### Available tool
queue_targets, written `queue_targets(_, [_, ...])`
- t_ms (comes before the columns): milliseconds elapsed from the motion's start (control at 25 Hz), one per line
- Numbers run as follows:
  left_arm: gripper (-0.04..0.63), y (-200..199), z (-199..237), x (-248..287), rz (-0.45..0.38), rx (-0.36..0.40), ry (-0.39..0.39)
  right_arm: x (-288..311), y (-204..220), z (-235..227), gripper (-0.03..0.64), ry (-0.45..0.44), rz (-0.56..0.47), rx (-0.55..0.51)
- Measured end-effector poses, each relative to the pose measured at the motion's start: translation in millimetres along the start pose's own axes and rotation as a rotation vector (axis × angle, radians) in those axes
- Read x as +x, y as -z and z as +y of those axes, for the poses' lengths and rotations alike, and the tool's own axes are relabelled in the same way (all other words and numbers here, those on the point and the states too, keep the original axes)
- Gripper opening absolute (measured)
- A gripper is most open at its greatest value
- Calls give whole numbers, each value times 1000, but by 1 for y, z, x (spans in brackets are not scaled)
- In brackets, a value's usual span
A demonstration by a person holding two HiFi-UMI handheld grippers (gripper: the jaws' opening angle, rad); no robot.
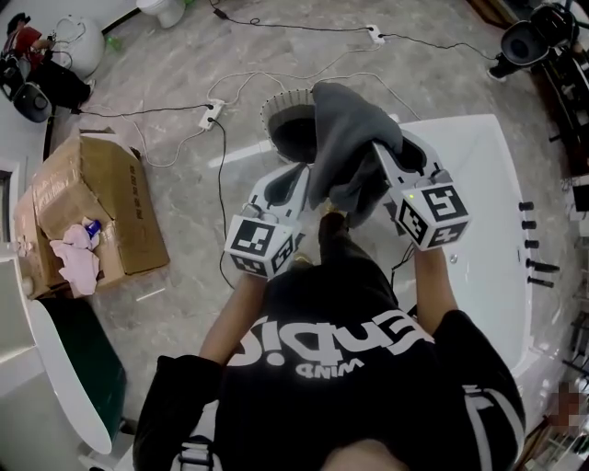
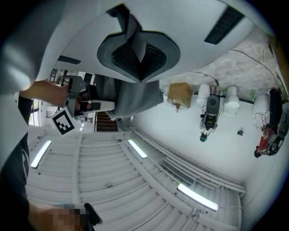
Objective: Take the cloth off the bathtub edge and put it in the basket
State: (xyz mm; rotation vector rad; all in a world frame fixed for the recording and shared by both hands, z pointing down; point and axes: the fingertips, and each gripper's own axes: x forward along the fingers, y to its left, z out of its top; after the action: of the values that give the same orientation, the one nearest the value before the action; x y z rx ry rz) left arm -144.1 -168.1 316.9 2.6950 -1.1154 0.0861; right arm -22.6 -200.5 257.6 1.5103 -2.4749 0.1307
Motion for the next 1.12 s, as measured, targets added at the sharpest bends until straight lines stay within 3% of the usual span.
queue_targets(320, [14, -16, 44, 61, -2, 10, -7, 67, -40, -43, 94, -30, -57, -12])
queue_targets(600, [14, -45, 99, 130, -1, 9, -79, 144, -75, -83, 94, -127, -81, -29])
queue_targets(920, [14, -61, 145, 182, -10, -13, -187, 209, -71, -113, 94, -248, -41, -27])
queue_targets(1120, [14, -54, 165, 195, 26, -33, -208, 239, -49, -119, 94, -291, 15, -21])
